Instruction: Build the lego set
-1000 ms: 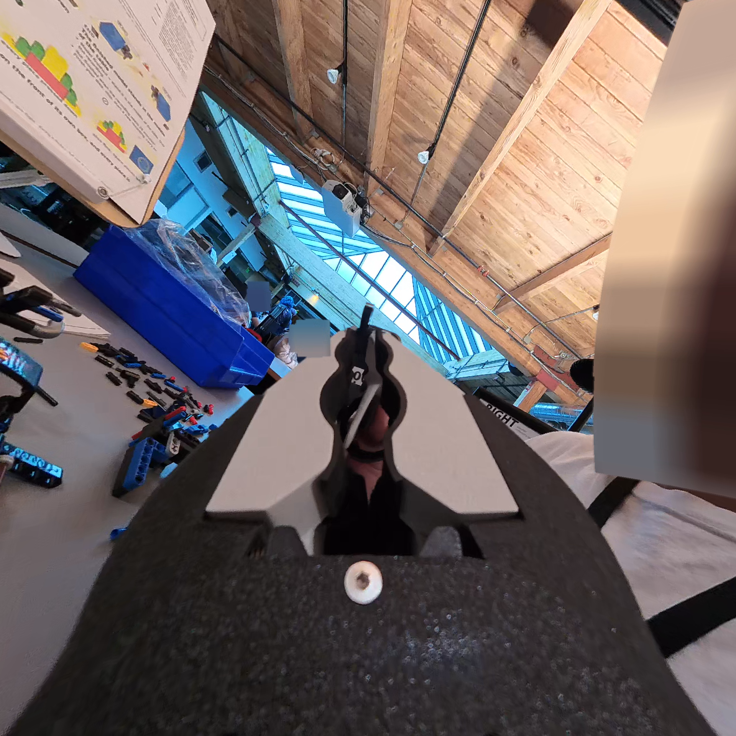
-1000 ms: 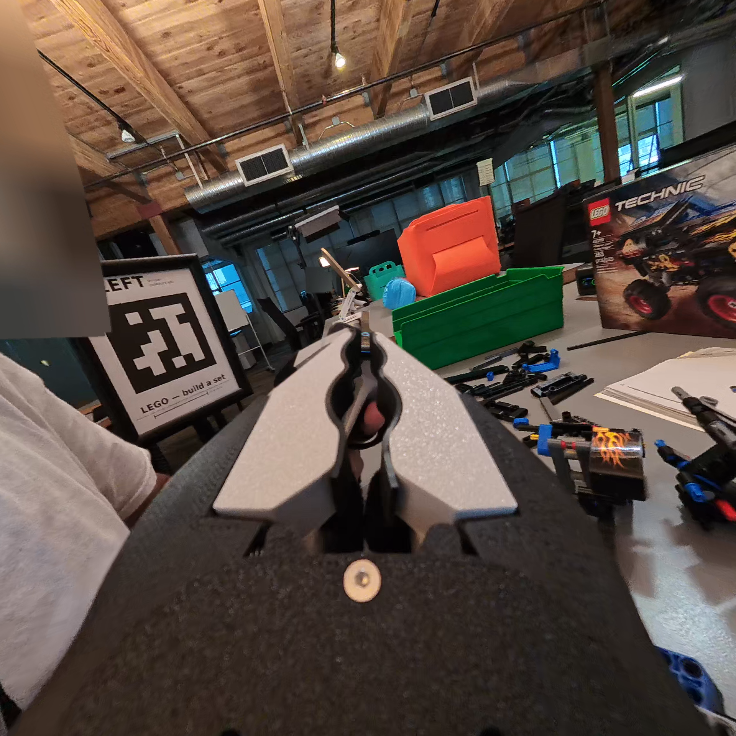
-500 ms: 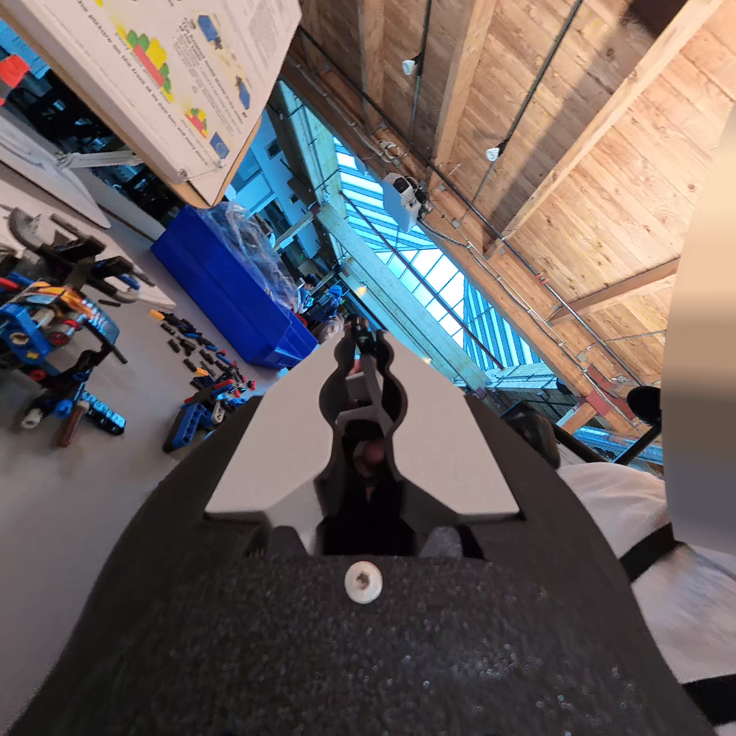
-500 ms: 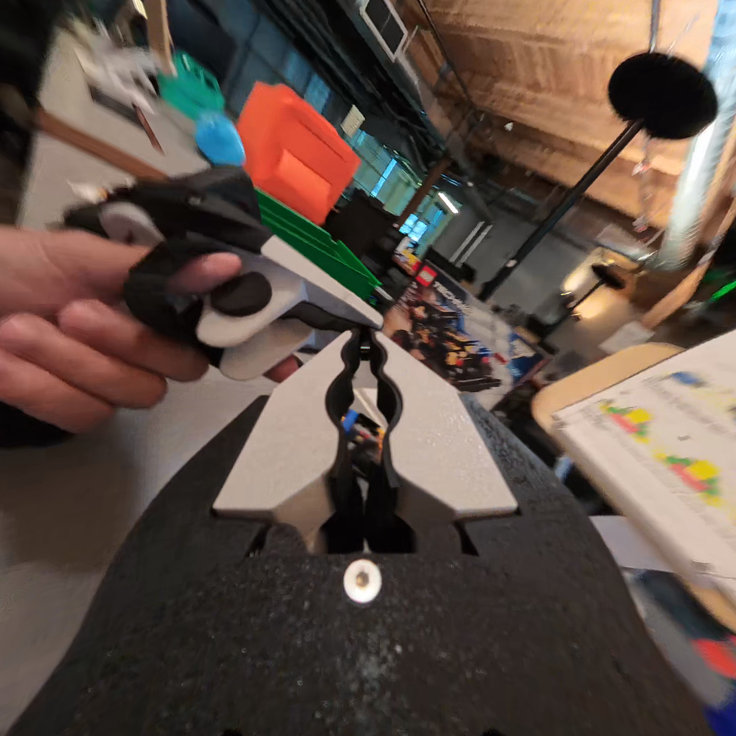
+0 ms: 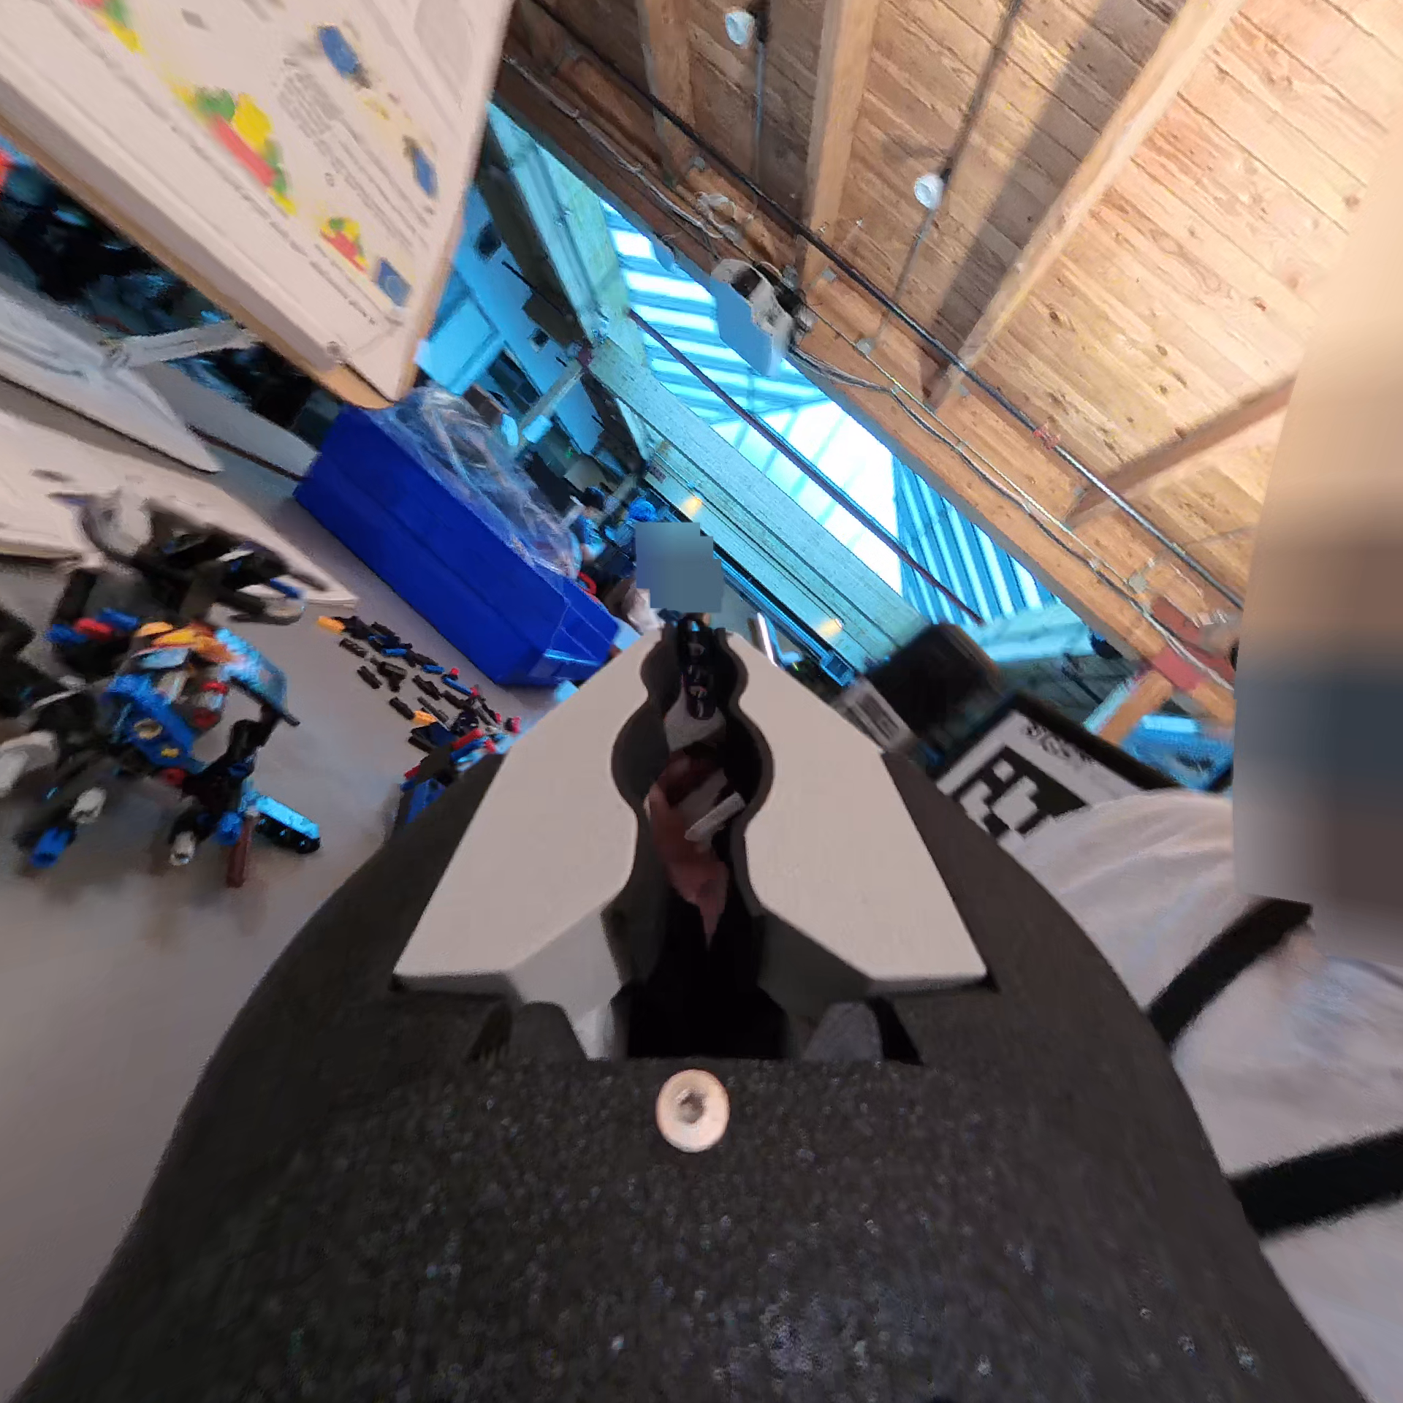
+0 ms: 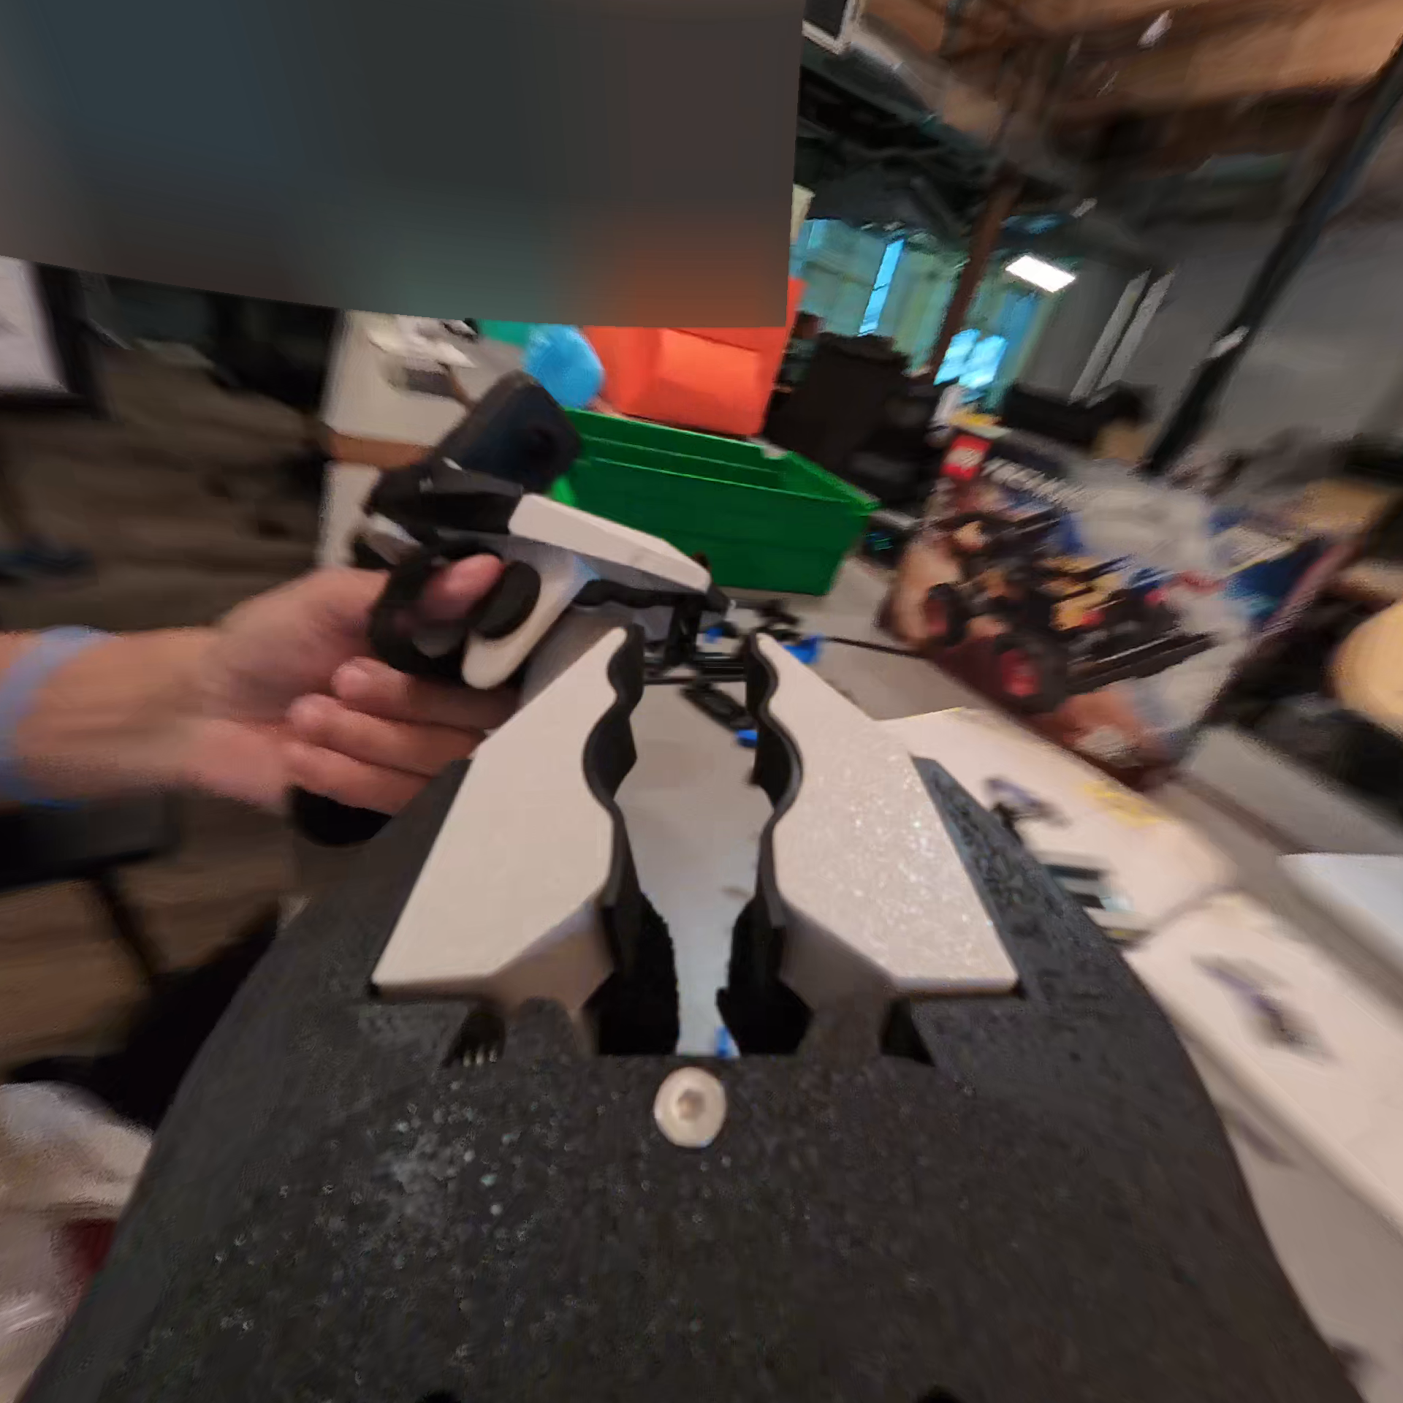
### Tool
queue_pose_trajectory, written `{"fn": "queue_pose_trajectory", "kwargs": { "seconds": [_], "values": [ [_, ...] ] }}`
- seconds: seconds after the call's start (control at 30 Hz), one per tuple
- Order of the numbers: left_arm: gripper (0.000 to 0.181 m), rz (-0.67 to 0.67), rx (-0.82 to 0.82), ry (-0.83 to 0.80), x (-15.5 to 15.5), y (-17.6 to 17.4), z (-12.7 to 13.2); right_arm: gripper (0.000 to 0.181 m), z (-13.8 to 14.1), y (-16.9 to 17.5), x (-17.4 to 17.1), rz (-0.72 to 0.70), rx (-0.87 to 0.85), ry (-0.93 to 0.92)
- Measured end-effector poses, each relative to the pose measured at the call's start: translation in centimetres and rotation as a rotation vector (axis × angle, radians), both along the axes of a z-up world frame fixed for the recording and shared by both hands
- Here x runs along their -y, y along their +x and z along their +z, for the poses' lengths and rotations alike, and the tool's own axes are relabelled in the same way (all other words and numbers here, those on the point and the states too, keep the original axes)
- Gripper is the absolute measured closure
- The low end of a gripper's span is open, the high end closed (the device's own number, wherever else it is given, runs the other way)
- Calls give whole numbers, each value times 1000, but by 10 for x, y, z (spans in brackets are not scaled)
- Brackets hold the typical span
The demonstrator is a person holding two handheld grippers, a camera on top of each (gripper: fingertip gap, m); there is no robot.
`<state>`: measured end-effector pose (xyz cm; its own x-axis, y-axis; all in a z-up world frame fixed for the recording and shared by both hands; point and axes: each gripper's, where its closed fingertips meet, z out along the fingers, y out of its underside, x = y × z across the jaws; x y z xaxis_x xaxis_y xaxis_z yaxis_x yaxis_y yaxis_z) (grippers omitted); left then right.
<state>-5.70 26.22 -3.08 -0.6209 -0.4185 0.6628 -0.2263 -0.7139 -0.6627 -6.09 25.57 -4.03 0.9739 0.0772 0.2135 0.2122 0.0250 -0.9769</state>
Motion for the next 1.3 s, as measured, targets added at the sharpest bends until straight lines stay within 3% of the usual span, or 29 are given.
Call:
{"fn": "queue_pose_trajectory", "kwargs": {
  "seconds": [0.1, 0.17, 0.3, 0.47, 0.6, 0.8, 1.0, 1.13, 1.3],
  "values": [
    [176, -68, 64, 118, 13, -10, 3, 151, -3, -14, 2, 267, -334, -97],
    [176, -106, 100, 145, 17, -16, 6, 159, 1, -31, 10, 478, -507, -145],
    [175, -202, 136, 158, 28, -29, 10, 170, 0, -42, 16, 597, -596, -197],
    [176, -206, 127, 159, 33, -27, 8, 175, -6, -47, 11, 578, -570, -196],
    [176, -42, 51, 248, 23, -9, -3, 175, -17, -30, 1, 446, -571, -214],
    [176, 234, -78, 513, 12, 11, -21, 175, -34, -7, -10, 217, -404, -239],
    [176, 388, -130, 632, 9, 16, -26, 175, -38, -4, -12, 193, -455, -242],
    [176, 389, -127, 653, 10, 16, -26, 174, -37, -4, -12, 184, -420, -235],
    [179, 252, -104, 544, 10, 8, -15, 168, -20, 3, -2, 230, -349, -204]
  ]
}}
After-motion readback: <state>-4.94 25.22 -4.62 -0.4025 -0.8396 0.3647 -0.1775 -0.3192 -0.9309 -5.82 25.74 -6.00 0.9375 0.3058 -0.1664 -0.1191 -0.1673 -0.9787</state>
